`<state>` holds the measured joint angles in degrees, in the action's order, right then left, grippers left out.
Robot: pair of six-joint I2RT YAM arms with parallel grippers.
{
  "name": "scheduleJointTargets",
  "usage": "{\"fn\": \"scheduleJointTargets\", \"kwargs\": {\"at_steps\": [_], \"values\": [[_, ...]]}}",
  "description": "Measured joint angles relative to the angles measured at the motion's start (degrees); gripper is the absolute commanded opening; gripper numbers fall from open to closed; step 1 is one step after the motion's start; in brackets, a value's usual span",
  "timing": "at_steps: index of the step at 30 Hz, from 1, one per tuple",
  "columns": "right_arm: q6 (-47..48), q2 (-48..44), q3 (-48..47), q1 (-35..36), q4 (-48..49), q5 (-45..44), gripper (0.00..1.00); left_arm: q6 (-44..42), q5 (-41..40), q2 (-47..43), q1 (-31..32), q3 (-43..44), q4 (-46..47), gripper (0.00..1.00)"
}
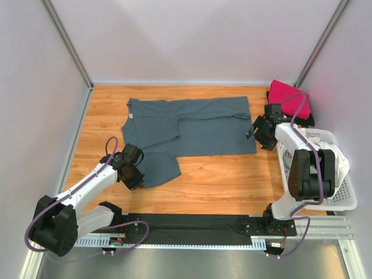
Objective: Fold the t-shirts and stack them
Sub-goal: Fold the tshirt
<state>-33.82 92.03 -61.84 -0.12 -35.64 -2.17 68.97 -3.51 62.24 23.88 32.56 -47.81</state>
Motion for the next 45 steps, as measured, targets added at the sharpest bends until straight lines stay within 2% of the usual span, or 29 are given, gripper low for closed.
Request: {"fn": "scheduleJointTargets", "kwargs": {"at_steps": [7,16,24,33,40,45], "values": [[-0.22,1.51,0.09,0.17,-0.46,-0.44,0.66,-1.33,-1.7,0.13,0.0,3.61,-1.46,0.0],[-0.2,2.1,1.46,1.14,-0.2,-3.08,0.63,-1.77,-3.41,0.13,0.0,4.92,-3.5,0.0],[0.44,4.79,1.49,1.95,0.68,-4.61,0.49,-1.88,-4.79,0.13,0.0,6.99,-4.87,0.0],[2.29,5.07,1.27,2.12,-0.72,-7.02,0.47,-1.88,-5.03,0.39,0.0,7.04,-5.14,0.0],[2.16,4.68,-1.33,6.12,-8.52,-12.63,0.53,-2.14,-5.22,0.55,0.0,7.06,-5.07,0.0],[2.47,2.95,-2.21,7.21,-9.11,-12.72,0.53,-2.71,-5.64,0.55,0.0,7.32,-5.05,0.0]]}}
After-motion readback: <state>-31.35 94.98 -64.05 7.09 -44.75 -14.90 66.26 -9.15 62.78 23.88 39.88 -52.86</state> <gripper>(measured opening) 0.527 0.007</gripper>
